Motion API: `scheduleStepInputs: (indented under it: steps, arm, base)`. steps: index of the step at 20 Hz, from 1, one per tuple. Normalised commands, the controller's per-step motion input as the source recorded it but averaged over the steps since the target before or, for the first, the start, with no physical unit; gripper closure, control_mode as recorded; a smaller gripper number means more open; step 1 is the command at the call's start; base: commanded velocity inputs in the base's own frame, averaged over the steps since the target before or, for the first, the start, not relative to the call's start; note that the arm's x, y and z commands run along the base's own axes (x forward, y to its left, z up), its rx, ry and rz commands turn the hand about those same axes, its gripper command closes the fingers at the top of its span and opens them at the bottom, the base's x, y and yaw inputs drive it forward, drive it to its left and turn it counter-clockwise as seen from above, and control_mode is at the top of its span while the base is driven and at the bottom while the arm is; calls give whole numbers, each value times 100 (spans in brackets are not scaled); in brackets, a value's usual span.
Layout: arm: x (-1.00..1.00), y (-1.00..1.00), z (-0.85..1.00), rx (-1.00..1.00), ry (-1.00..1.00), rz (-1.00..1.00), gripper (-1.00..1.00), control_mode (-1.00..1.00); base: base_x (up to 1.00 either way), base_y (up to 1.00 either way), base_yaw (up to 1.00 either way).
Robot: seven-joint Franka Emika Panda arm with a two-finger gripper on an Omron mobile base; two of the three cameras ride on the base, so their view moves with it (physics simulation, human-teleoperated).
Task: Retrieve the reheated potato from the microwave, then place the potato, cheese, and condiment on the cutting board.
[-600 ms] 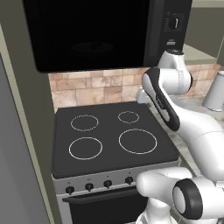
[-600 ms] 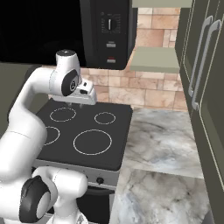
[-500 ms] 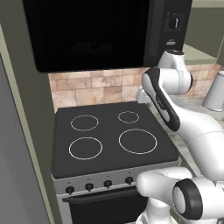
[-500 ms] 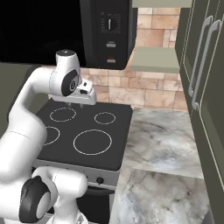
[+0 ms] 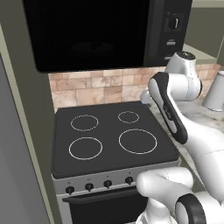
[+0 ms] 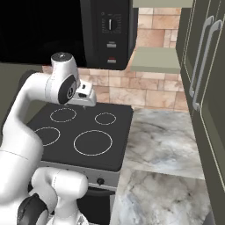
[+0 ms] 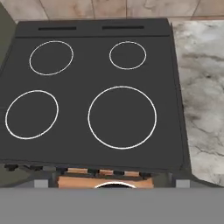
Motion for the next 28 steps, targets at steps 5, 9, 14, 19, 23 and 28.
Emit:
scheduleStepInputs:
  steps: [5, 9, 14, 19, 23, 28]
  arm:
    - [-22, -12, 35, 0, -24, -3, -100, -100]
    - [-14, -8, 49, 0, -23, 0, -100, -100]
    - [-2, -8, 55, 0, -15, -2, -100, -100]
    - [0, -1, 60, 0, -8, -2, -100, -100]
    - [1, 0, 58, 0, -11, -2, -100, -100]
    - [8, 0, 53, 0, -16, -1, -100, -100]
  base:
    - [0, 0, 0]
    - [0, 0, 0]
    - [0, 0, 0]
    - [0, 0, 0]
    - [0, 0, 0]
    - [0, 0, 0]
